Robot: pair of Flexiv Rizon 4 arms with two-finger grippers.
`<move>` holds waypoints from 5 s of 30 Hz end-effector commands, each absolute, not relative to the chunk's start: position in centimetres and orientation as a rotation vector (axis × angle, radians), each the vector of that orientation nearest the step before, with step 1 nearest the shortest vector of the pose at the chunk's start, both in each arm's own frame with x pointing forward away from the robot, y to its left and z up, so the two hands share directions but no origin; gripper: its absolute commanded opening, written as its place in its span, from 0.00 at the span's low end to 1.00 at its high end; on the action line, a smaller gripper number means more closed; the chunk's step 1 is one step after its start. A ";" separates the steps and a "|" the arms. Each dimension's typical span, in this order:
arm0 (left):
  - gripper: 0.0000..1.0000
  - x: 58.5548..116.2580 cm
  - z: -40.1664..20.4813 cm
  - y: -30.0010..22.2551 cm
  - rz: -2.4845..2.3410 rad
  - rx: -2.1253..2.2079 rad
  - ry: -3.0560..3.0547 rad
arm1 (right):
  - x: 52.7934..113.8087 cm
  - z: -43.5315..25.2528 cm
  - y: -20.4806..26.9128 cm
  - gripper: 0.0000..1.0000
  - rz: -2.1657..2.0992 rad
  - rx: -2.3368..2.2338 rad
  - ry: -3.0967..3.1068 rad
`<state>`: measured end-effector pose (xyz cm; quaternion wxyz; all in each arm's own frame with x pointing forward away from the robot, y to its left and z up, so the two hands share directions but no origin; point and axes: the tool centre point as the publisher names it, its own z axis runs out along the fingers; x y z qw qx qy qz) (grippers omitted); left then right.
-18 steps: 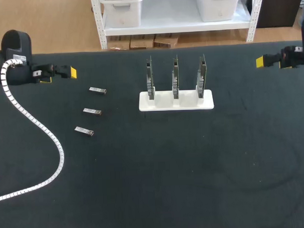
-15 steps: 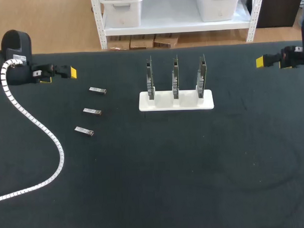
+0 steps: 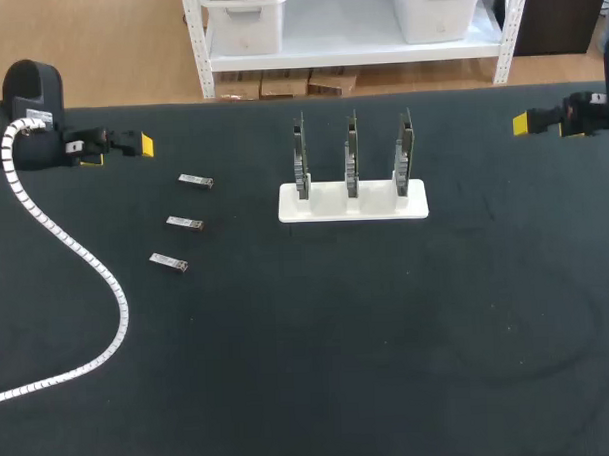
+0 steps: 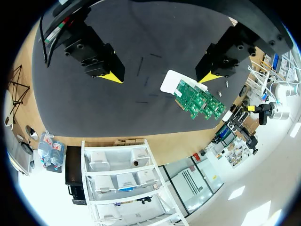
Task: Pick up the optical module with the left hand, and insert it into the network port with the right hand.
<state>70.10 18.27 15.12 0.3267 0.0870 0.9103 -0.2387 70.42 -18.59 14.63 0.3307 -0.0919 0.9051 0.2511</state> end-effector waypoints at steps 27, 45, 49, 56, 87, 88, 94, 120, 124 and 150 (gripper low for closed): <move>1.00 69.3 16.5 20.5 -0.453 0.602 2.359 | 70.3 14.7 -18.6 1.00 0.654 -0.239 2.368; 1.00 68.5 14.7 20.7 -0.220 0.973 2.370 | 70.3 14.7 -18.6 1.00 0.654 -0.239 2.368; 1.00 68.5 14.7 20.7 -0.220 0.973 2.370 | 70.3 14.7 -18.6 1.00 0.654 -0.239 2.368; 1.00 68.5 14.7 20.7 -0.220 0.973 2.370 | 70.3 14.7 -18.6 1.00 0.654 -0.239 2.368; 1.00 65.2 13.0 20.1 0.216 1.773 2.247 | 70.3 14.7 -18.6 1.00 0.654 -0.239 2.368; 1.00 65.0 12.9 20.1 0.229 1.803 2.241 | 70.3 14.7 -18.6 1.00 0.654 -0.239 2.368; 1.00 64.6 12.9 20.0 0.135 1.833 2.242 | 70.3 14.7 -18.6 1.00 0.654 -0.239 2.368; 1.00 64.1 11.4 19.1 -0.005 1.931 2.219 | 70.3 14.7 -18.6 1.00 0.654 -0.239 2.368; 1.00 64.1 11.4 19.1 -0.005 1.931 2.219 | 70.3 14.7 -18.6 1.00 0.654 -0.239 2.368; 1.00 62.9 9.6 18.1 0.105 2.489 1.927 | 70.3 14.7 -18.6 1.00 0.654 -0.239 2.368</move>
